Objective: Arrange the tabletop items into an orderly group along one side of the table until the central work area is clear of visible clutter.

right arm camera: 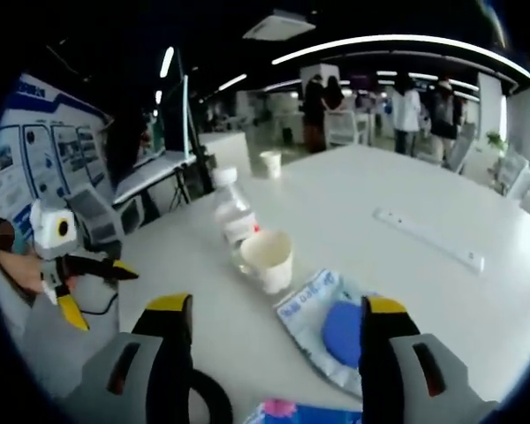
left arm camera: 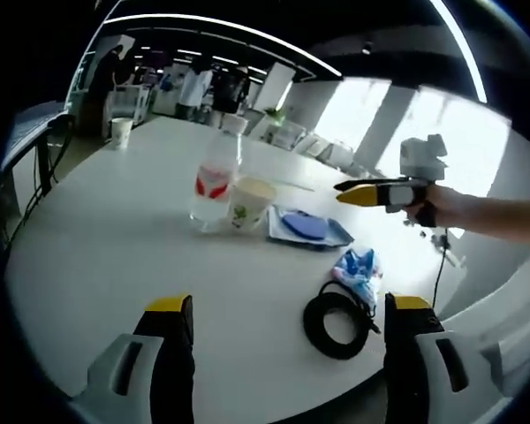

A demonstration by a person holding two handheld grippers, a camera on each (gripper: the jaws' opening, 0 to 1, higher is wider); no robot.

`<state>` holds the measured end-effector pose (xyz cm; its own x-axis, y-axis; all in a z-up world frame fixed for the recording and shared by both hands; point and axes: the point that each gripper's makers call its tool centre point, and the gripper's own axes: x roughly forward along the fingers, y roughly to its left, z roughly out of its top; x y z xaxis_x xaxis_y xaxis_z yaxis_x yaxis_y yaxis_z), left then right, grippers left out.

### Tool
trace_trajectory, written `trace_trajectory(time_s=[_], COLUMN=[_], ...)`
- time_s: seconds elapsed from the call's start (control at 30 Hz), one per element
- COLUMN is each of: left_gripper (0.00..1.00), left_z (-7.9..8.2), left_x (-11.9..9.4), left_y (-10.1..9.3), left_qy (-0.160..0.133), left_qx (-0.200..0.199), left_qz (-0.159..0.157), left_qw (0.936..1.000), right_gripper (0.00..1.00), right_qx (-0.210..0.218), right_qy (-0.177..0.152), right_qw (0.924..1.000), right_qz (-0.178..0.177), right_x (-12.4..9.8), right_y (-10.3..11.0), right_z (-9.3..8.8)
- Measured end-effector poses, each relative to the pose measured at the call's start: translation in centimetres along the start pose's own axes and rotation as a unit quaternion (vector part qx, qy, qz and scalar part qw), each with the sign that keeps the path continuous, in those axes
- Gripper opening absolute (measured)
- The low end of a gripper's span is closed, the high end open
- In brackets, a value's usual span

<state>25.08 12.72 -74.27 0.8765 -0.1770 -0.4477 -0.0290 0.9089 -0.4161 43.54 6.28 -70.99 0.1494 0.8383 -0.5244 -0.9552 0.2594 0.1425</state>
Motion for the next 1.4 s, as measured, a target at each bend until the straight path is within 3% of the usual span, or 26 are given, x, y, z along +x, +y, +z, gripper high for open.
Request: trace_trajectory(time_s=[0.2,0.33,0.7,1.03,1.4], left_gripper=[0.86,0.86,0.86,0.85,0.84], left_z=[-0.2,0.3,0.6,0.5,0.7], left_x=[0.6,1.0,3.3,4.7,6.5], left_y=[-1.0,-1.5,-4.6,-6.0,-7.5], left_qy=[0.014,0.006,0.030,0.049,0.066], left_qx=[0.008,-0.011,0.033,0.049,0.068], left_qz=[-0.022,-0.035,-0.075,-0.092,-0.106], left_qw=[0.9996,0.9993,0.9962,0.9934,0.9898], right_gripper=[0.75,0.74,0.74,0.73,0.72], right_qx=[0.021,0.031,0.055,0.075,0.089], right_qy=[-0.002,-0.008,-0.023,-0.034,-0.039], right_qw=[0.9994,0.9985,0.9949,0.9912,0.9885], right_qz=[-0.027,-0.045,-0.082,-0.103,-0.116], right_x=[-2.4,-4.2,-8.0,-10.4,-11.6], right_y=[-0.8,-1.5,-3.1,-4.4,-5.5], right_z=[-1.8,-2.4,-3.8,-4.8,-5.8])
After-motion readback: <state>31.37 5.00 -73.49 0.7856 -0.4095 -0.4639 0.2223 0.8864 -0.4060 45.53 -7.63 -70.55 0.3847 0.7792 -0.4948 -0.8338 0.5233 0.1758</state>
